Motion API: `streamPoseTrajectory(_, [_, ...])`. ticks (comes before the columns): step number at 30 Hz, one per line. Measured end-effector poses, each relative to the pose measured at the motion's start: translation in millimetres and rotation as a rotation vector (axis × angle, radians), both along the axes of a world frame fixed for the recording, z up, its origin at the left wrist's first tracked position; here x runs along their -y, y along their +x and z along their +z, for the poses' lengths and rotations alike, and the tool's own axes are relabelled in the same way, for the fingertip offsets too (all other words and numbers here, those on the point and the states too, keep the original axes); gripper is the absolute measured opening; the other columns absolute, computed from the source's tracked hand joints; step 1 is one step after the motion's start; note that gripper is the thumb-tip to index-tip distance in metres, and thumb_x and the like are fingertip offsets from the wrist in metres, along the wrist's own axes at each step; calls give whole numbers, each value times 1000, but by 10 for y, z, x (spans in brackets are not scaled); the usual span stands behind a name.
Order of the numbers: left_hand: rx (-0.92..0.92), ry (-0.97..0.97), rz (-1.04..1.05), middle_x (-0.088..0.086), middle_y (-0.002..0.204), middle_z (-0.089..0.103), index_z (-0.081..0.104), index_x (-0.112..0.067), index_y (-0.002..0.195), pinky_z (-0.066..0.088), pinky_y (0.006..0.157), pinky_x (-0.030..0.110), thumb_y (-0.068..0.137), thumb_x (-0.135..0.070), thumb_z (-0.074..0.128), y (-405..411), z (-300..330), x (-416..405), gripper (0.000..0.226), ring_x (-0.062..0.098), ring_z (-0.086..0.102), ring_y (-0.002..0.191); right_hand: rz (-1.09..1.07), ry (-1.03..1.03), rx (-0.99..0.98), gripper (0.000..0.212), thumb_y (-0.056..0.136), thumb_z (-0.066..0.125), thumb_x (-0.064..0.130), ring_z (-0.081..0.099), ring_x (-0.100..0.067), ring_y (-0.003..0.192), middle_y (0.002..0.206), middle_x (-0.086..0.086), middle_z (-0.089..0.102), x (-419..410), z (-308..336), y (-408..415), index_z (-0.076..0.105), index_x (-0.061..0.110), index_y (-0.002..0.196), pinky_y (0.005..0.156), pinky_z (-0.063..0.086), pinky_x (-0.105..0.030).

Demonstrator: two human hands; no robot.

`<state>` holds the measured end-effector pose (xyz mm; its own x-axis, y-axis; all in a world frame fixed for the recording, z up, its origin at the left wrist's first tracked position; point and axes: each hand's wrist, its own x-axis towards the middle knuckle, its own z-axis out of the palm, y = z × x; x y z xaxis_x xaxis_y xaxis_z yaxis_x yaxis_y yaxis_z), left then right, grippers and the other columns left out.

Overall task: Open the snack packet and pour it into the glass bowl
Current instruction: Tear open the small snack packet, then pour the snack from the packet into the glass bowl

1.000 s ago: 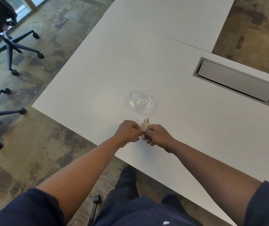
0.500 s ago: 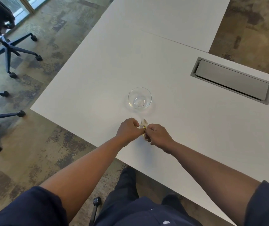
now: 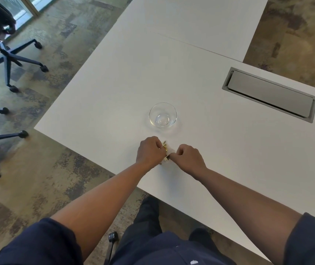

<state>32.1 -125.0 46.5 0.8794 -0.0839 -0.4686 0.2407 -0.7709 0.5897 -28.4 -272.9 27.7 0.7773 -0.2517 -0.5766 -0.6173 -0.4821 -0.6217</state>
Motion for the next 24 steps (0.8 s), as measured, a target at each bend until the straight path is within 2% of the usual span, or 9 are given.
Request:
streamPoseTrajectory(3, [19,13,-48,-3,73,69,66,-15,73,51,50,26,81,-10,63,-5,35,22,9,16,68,62,82,-50,24,33,76,65,52,63,-20,68,76,2,69,-55,17,80,58,23,90,58,45,-34])
streamPoseTrajectory(5, [29,26,-70,-4,72,68,66,-15,73,55,55,31,81,-11,64,8,63,13,9,18,67,64,92,-83,39,18,87,59,36,66,-24,74,81,-1,71,-48,2,135,61,23,98,64,51,-36])
streamPoseTrajectory(7, [36,40,-76,-4,72,68,66,-14,73,56,57,33,81,-11,64,35,96,-26,9,18,67,65,53,-87,58,19,88,52,24,64,-23,74,81,-1,70,-8,6,167,63,22,103,62,48,-33])
streamPoseTrajectory(10, [48,70,-107,-7,74,66,67,-17,74,54,58,30,80,-12,63,93,148,-75,9,16,65,69,-2,-78,61,20,85,51,24,60,-18,65,70,2,65,62,21,187,63,24,101,56,39,-30])
streamPoseTrajectory(15, [43,26,-157,-8,74,66,71,-14,79,58,61,34,78,-6,62,131,266,1,12,18,67,69,-74,61,85,15,79,52,29,67,-25,65,71,-6,72,101,25,160,64,26,87,59,49,-35])
streamPoseTrajectory(17, [69,29,-191,-7,73,67,72,-13,78,58,63,34,78,-5,63,156,323,36,12,19,67,71,-102,164,120,15,78,59,37,62,-21,61,70,-9,70,157,17,114,66,27,86,58,46,-33])
streamPoseTrajectory(20, [106,47,-269,-4,74,68,71,-13,77,57,65,34,79,-6,64,203,433,89,10,20,68,74,-180,438,65,40,81,64,64,55,-17,71,82,0,66,243,29,25,69,28,96,59,44,-30])
streamPoseTrajectory(22, [133,54,-343,-4,74,68,71,-12,79,56,66,33,80,-7,64,231,531,131,9,21,68,75,-300,621,-48,61,85,53,79,61,-22,88,103,0,66,266,23,5,67,28,115,67,54,-35])
streamPoseTrajectory(24, [162,27,-409,-2,77,70,72,-10,81,55,68,32,83,-8,65,257,640,180,8,21,68,77,-465,804,-112,73,90,43,81,66,-29,112,124,-6,65,288,-20,22,63,23,130,78,61,-45])
